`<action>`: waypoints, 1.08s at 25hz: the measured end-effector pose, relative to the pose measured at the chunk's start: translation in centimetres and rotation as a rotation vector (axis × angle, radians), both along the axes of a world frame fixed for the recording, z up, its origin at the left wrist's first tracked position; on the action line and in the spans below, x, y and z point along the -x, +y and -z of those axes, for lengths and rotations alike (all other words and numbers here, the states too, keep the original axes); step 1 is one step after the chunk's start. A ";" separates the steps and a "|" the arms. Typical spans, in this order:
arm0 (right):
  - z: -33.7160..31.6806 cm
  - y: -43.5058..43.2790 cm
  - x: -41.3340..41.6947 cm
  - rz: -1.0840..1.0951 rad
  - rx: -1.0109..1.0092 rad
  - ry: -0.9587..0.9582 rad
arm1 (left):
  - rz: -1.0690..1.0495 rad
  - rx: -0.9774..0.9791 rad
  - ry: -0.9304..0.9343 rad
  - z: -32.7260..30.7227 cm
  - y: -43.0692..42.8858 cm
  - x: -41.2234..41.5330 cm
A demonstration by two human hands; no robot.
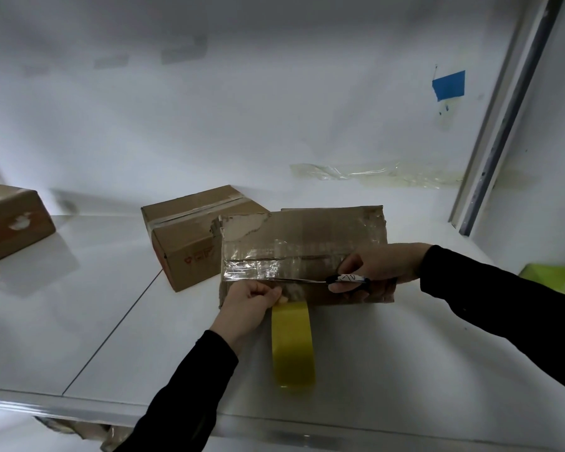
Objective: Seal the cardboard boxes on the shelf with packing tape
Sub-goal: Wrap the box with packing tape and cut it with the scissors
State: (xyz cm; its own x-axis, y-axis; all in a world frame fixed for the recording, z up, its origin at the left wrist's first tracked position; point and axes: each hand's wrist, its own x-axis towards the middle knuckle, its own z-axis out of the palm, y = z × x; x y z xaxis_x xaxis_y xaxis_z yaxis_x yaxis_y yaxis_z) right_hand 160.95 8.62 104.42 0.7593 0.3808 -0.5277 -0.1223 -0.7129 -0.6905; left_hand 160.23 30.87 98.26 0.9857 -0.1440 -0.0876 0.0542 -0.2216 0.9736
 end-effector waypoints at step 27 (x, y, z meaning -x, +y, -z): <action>-6.8 -14.2 4.3 0.671 -0.136 -0.162 | -0.042 -0.083 0.074 -1.6 0.9 0.5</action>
State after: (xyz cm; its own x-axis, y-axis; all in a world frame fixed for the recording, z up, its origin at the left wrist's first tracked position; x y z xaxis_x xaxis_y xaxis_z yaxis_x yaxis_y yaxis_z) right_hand 156.66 -5.59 111.22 0.9184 -0.1430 -0.3689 -0.3935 -0.4255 -0.8149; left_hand 159.78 31.75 99.85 0.9810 -0.0918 -0.1706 0.1366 -0.2970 0.9451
